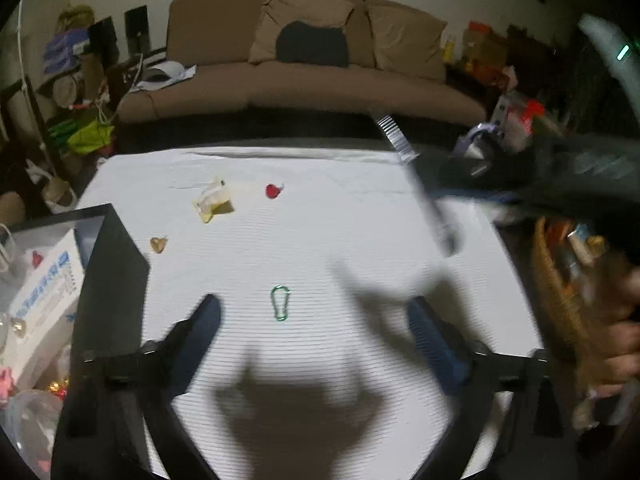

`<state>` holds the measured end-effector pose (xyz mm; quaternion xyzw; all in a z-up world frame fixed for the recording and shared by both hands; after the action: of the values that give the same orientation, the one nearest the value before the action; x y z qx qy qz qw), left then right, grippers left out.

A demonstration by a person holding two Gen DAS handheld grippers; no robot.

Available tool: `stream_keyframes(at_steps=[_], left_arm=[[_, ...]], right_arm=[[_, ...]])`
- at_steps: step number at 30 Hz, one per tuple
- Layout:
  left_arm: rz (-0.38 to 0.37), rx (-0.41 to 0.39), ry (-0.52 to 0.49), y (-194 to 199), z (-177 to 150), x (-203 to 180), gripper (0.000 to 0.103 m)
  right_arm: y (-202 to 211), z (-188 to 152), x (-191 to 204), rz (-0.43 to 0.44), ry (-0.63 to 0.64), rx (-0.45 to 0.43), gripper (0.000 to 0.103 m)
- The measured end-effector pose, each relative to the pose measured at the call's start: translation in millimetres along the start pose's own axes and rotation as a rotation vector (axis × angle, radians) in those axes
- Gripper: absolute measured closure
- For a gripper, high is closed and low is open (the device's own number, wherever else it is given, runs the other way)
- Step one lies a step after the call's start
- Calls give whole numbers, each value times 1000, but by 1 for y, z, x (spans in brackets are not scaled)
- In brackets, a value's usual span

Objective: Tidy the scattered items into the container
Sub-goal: 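Grasp the silver Eiffel-tower keychain with the right tool while the left tool grasps the green carabiner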

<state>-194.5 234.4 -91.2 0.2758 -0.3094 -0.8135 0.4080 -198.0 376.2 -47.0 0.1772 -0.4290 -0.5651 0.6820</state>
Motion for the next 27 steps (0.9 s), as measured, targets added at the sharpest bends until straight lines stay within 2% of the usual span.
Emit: stream_keyframes(at_steps=[3,6,8,10,12,13,14,16,21,25,27], left_arm=[[40,82,16,-38,-21,10,1],[97,119,39,-90,-32,26,2],[148,153,56,-119,-40,39,12],[157,161,92,-137,-44,47,19],[169,105,148,-140,-39,54,26],[190,89,163,-139,-36,58,43],[209,73,180,-136,-34,61,81],[210,61,217,-133,-34,66,83],[57,54,385,-119,-38,84,83],[37,-3,412,-79,-29,89,83],[56,-64,391,-47,-17,87,83]], right_arm=[[28,-4,-4,-100,-17,-35,82],[50,-17,-10,-129,-34,-72,82],[62,-30,-16,-161,-35,-80,82],[71,-40,-26,-178,-40,-81,82],[78,-48,-35,-205,-39,-78,82],[80,-52,-41,-220,-39,-74,82],[79,-53,-45,-234,-41,-72,82],[77,-53,-56,-267,-58,-65,82],[82,-47,-71,-267,-92,-78,82],[84,-42,-55,-240,-85,-90,82],[87,-40,-42,-225,-70,-91,82]])
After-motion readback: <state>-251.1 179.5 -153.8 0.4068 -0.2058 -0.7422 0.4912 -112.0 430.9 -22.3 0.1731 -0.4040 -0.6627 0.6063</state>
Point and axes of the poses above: each gripper's, at about its wrist camera, not at the fingertips, and y roughly against the way its jaws point, x to its left, z to its top, the point moved 8 cm from there along -y, roughly the way its jaws point, and after that the axes turned 10 degrees about -z, right-handed, at the moved point
